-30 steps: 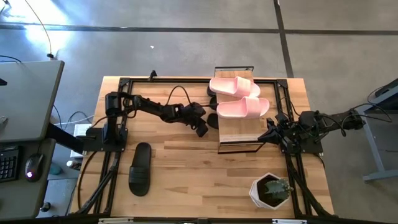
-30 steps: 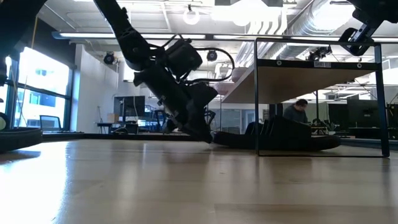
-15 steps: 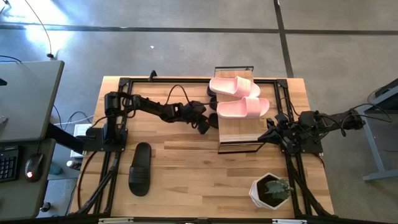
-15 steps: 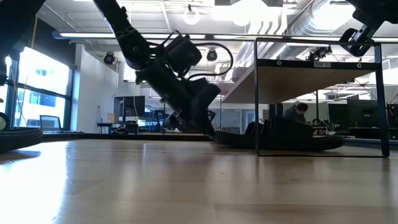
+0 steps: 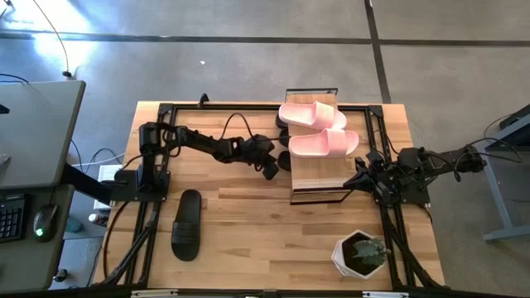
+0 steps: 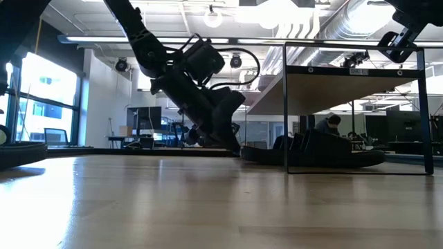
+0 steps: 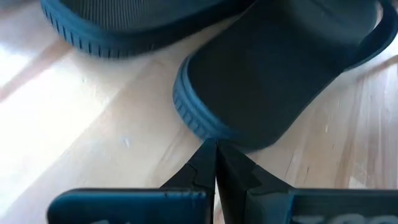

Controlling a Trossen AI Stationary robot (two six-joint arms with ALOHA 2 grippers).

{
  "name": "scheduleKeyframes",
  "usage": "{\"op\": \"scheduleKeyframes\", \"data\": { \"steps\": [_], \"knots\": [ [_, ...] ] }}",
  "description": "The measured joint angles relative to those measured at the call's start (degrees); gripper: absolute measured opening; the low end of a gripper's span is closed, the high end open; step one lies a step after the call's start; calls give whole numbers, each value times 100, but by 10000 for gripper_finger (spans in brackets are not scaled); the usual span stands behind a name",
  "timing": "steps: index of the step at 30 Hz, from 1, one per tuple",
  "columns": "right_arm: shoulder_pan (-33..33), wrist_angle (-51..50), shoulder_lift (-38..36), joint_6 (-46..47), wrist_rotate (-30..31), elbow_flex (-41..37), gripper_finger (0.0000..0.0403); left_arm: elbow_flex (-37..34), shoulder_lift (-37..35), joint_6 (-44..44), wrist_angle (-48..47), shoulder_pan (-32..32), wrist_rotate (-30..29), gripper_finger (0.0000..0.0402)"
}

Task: Pick and place slides into the shelf
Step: Put the black slide under the shelf

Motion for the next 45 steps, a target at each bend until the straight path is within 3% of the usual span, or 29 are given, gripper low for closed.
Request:
{"op": "scheduleKeyframes", "data": {
  "steps": [11, 20, 23, 27, 30, 34, 40, 45],
  "knots": [
    [-1, -31, 0, 0, -2, 0, 0, -1, -96, -62, -332, -112, 23, 0],
    [0, -36, 0, -106, -3, 0, 0, 2, -1066, 396, -1422, -422, -184, 0],
    [-2, -37, -1, -129, -4, 0, 0, 3, -1591, 589, -2055, -733, -101, 0],
    [-1, -68, -1, -138, -4, 0, 0, 3, -2380, 633, -3290, -1224, 472, 0],
    [-1, -121, -1, -149, -4, 0, 0, 2, -2884, 284, -4298, -1604, 1022, 0],
    [-2, -205, -1, -146, -92, 0, 0, 2, -3402, -462, -5369, -2102, 1146, 0],
    [-1, -205, -1, -149, -134, 0, 0, 2, -3668, -1624, -6783, -2536, 1150, 1],
    [0, -205, -1, -126, -133, 0, 0, -126, -3661, -1727, -7540, -2548, 1301, 8]
  ]
}}
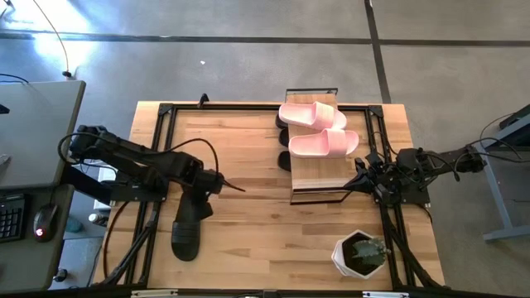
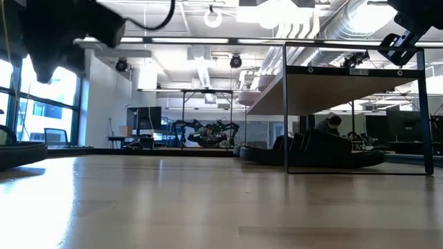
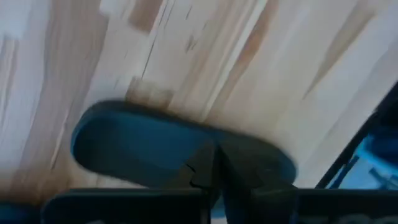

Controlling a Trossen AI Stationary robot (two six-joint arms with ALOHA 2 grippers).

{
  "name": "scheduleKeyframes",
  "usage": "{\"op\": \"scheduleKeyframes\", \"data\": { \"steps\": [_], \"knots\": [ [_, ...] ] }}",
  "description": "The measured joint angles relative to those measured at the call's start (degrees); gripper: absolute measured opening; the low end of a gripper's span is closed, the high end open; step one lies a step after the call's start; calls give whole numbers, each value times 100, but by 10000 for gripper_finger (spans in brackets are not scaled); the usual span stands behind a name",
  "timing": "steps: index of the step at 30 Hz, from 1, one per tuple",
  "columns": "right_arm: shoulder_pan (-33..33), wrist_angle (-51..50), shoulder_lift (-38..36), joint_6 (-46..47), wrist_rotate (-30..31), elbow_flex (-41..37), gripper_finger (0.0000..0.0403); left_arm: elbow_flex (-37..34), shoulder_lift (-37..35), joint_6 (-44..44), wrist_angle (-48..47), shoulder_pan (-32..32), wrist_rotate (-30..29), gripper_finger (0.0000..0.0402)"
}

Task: Pick and place slides into the shelf
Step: Put the black slide under the shelf

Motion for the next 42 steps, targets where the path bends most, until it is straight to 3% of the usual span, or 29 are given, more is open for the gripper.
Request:
{"op": "scheduleKeyframes", "data": {
  "steps": [15, 21, 42],
  "knots": [
    [0, -24, 2, 21, 2, 0, 0, -1178, -55, 224, 296, -140, 1429, 132],
    [-2, -24, 2, 23, 6, 0, 0, -1423, -55, 158, 991, -392, 1939, 131],
    [-2, -22, 2, 25, 46, 0, 0, -1430, -24, 165, 1743, -488, 1868, 124]
  ]
}}
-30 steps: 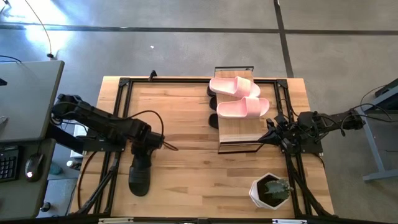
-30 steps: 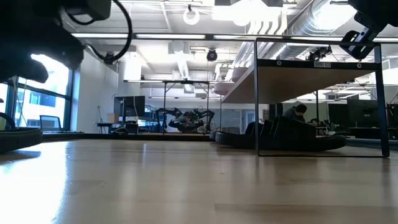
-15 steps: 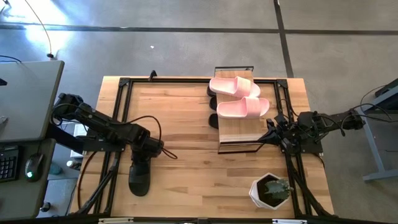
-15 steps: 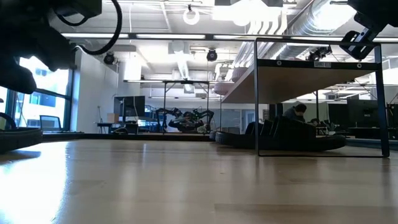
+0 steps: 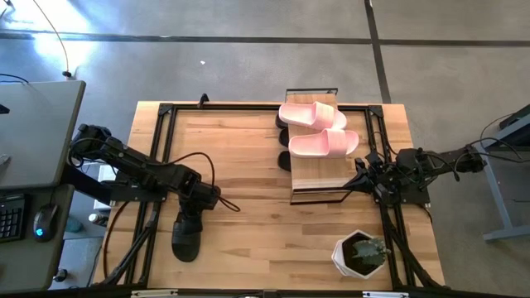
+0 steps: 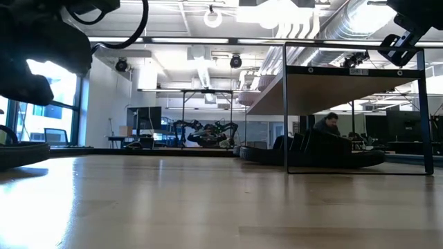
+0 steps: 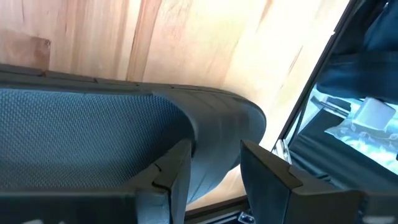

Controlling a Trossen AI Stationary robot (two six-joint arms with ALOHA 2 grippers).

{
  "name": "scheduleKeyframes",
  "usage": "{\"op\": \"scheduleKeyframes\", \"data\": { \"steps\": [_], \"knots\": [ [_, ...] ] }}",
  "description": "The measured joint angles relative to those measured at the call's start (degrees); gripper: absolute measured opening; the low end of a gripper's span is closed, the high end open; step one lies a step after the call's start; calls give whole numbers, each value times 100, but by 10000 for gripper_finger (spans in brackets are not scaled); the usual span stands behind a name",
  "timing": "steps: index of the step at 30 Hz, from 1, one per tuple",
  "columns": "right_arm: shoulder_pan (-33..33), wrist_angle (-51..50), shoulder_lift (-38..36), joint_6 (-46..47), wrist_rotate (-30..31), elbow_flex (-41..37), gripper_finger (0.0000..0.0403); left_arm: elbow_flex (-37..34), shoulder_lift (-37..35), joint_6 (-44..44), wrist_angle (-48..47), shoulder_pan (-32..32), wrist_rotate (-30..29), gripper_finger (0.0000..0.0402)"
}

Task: Pick and place slides into the shelf
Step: Put the black slide under the shelf

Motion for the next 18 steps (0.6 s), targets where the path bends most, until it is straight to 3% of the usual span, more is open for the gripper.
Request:
{"op": "scheduleKeyframes", "data": {
  "steps": [11, 18],
  "knots": [
    [1, 0, 0, 0, 2, 0, 0, -103, 0, 179, -19, 0, -191, 124],
    [2, 0, 0, 12, 2, 0, 0, -417, 0, 152, 89, 0, 178, 124]
  ]
}}
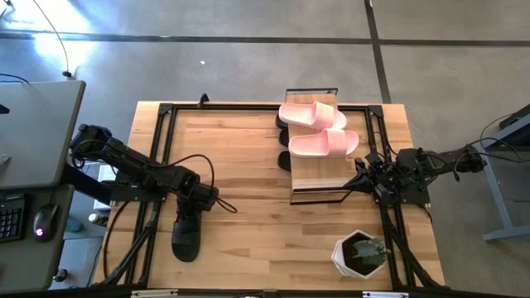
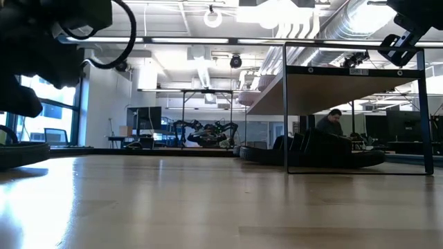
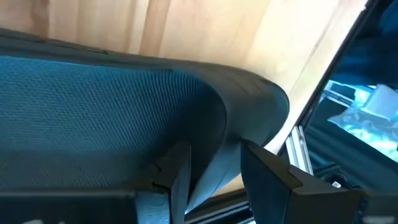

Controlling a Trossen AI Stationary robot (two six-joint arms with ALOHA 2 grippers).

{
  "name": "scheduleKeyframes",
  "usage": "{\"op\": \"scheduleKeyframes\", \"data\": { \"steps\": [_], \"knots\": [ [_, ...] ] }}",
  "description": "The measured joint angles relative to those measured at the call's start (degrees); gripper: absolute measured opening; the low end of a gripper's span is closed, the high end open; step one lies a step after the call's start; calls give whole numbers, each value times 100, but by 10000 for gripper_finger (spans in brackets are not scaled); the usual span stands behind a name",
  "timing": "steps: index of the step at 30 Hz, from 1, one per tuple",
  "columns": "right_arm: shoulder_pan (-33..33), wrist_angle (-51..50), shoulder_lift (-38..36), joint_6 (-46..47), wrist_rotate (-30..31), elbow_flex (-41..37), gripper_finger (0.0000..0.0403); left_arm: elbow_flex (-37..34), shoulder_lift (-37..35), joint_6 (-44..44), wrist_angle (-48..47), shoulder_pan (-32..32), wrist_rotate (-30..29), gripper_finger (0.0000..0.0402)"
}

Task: Pick and place slides into the shelf
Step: Put the black slide under the shelf

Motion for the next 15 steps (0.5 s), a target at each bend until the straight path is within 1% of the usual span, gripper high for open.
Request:
{"op": "scheduleKeyframes", "data": {
  "steps": [6, 15],
  "knots": [
    [-1, 0, 0, -1, 2, 0, 0, -11, 0, -2, 256, 0, 10, 120],
    [0, 0, 0, -10, 2, 0, 0, -11, 0, -3, 327, 0, 21, 75]
  ]
}}
